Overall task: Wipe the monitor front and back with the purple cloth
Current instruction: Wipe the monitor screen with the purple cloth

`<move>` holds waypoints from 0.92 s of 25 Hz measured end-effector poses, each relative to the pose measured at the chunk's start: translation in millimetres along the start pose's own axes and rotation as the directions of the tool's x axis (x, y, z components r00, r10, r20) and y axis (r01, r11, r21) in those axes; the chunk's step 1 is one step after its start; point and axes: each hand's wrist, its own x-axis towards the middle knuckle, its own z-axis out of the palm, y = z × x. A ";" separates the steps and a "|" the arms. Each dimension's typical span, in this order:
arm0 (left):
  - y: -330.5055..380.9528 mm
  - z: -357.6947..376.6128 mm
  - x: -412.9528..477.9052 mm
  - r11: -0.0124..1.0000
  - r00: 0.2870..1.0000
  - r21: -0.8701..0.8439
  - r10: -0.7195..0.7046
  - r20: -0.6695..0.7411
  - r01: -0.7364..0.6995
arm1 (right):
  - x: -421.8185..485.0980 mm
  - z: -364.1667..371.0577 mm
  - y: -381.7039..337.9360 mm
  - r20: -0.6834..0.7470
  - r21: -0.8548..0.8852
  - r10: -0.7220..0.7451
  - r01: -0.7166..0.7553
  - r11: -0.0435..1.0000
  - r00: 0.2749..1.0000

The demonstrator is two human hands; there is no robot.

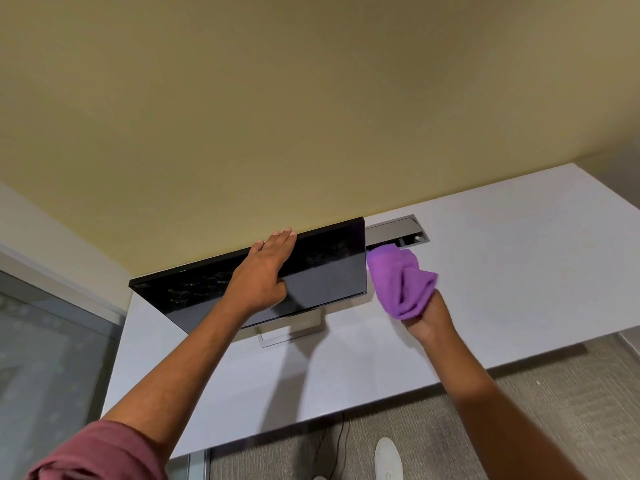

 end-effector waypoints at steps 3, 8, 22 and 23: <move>-3.4 -2.9 -0.3 1.000 1.000 0.016 0.025 0.019 -0.026 | -23.1 1.8 19.1 0.075 0.314 -0.022 -0.002 0.949 0.997; -7.1 -3.9 1.5 0.999 0.998 0.022 0.046 0.037 -0.047 | -43.1 13.5 45.0 0.117 0.439 0.033 -0.081 0.895 0.993; -33.5 -7.4 7.0 0.985 0.985 -0.037 0.167 0.032 -0.166 | -20.1 93.3 75.0 -0.179 0.085 -0.358 0.377 0.922 0.916; -34.4 -6.9 7.3 0.984 0.984 -0.038 0.174 0.026 -0.173 | -15.9 107.4 81.6 -0.167 0.035 -0.403 0.414 0.910 0.900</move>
